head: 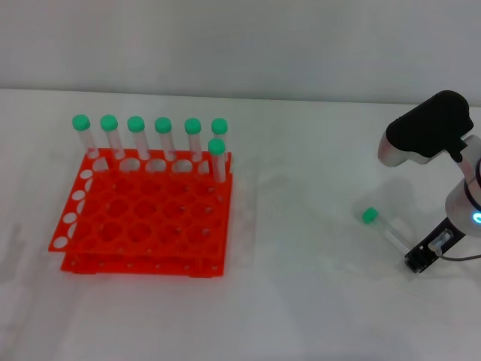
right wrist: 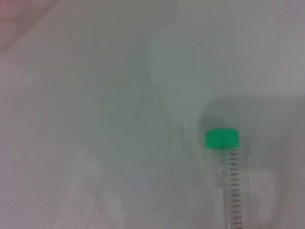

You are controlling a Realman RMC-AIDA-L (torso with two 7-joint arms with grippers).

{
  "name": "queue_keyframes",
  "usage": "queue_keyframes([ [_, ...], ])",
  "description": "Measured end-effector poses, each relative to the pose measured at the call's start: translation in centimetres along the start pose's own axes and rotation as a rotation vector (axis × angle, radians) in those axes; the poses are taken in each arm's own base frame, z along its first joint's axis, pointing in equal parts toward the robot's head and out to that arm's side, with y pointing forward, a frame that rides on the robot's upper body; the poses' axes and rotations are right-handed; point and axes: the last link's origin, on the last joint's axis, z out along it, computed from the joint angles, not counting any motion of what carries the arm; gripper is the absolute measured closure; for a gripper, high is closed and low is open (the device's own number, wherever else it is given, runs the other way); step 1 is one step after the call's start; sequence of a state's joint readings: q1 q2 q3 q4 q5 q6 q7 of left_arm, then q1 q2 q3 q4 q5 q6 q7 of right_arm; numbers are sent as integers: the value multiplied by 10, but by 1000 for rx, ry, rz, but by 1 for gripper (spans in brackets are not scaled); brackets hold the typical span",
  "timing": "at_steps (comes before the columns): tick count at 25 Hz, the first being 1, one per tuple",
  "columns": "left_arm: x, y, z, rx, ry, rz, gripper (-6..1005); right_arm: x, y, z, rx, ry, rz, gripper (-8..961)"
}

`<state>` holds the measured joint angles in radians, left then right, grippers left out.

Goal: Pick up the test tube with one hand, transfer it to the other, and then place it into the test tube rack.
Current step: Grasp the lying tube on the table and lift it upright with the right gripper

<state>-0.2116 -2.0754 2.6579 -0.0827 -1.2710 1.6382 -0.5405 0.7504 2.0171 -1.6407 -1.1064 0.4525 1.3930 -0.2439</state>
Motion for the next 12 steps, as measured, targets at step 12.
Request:
queue_keyframes([
  [12, -1, 9, 5, -65, -12, -66, 287, -1, 1, -16, 0, -90, -46, 760],
])
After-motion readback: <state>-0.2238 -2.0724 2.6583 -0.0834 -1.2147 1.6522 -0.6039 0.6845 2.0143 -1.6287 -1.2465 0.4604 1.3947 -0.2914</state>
